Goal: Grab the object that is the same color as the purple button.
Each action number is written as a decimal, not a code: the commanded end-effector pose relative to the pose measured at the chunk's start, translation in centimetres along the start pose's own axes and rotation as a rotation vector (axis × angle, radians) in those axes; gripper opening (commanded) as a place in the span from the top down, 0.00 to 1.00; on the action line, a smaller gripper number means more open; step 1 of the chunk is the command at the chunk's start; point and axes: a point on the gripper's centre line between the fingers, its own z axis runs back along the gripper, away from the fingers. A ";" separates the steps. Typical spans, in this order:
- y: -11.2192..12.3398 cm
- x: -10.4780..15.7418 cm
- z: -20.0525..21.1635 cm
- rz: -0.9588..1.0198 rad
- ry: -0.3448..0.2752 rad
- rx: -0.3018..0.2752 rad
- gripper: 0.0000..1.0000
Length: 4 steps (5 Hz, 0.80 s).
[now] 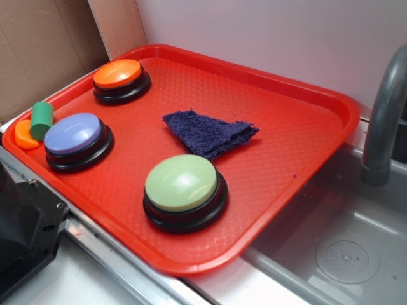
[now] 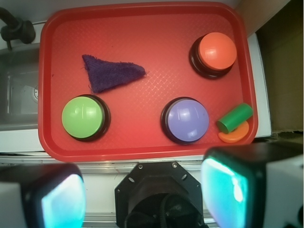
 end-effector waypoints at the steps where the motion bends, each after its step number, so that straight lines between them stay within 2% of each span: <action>1: 0.0 0.0 0.0 0.000 0.000 0.000 0.00; 2: -2.1 4.0 -4.2 0.137 -0.016 0.003 0.00; 3: -3.0 9.1 -8.3 0.386 -0.089 -0.016 0.00; 4: -2.7 12.0 -12.4 0.593 -0.127 -0.051 0.00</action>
